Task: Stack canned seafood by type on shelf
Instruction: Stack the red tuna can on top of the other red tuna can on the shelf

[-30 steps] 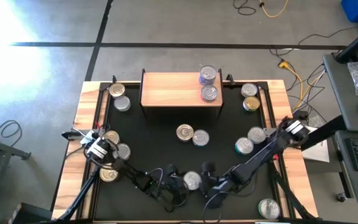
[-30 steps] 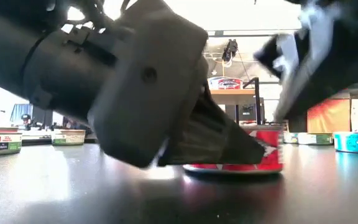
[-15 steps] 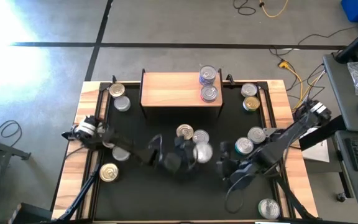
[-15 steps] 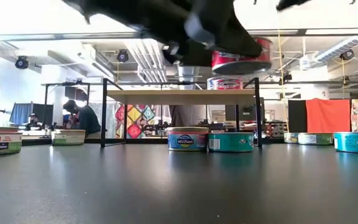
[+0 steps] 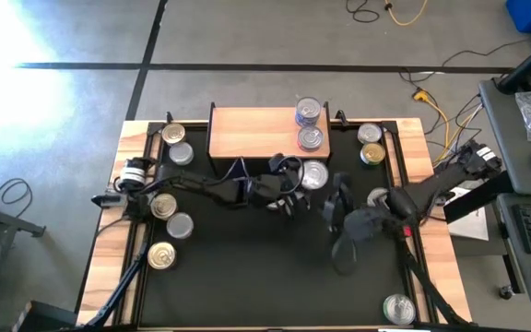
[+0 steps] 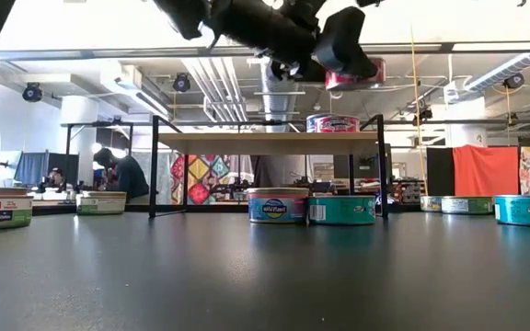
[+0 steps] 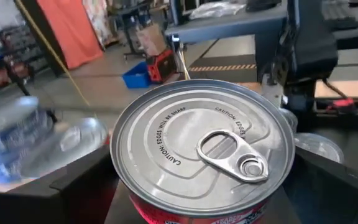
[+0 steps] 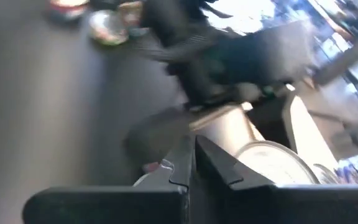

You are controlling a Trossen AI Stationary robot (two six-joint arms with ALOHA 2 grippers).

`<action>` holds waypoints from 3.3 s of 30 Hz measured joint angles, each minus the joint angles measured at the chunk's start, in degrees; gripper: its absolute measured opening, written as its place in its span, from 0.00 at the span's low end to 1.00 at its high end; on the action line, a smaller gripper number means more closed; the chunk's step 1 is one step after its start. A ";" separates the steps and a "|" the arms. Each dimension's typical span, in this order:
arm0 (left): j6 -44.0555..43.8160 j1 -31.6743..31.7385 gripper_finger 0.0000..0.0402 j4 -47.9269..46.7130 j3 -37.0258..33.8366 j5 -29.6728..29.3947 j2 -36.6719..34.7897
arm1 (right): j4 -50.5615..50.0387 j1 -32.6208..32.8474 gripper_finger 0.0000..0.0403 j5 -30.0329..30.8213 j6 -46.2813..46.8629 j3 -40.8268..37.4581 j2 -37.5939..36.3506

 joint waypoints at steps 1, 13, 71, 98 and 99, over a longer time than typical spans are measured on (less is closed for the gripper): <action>0.55 0.73 0.93 -0.05 0.36 1.88 -0.41 | 1.08 -1.65 0.03 -0.15 0.33 0.00 -0.30; 2.99 12.80 0.93 -13.16 4.97 27.70 -1.41 | 2.67 -13.74 0.03 -5.06 -3.48 -1.57 -7.99; 6.99 32.32 0.93 -12.14 11.00 57.91 5.63 | 21.88 -54.05 0.03 -38.38 -13.27 -7.35 4.48; 3.82 30.20 0.95 -9.11 12.33 54.48 8.33 | 18.91 -54.71 0.03 -38.04 -17.56 -6.88 3.89; 3.81 30.20 0.96 -9.10 12.33 54.27 8.35 | 18.75 -54.75 0.03 -38.02 -17.56 -6.88 3.90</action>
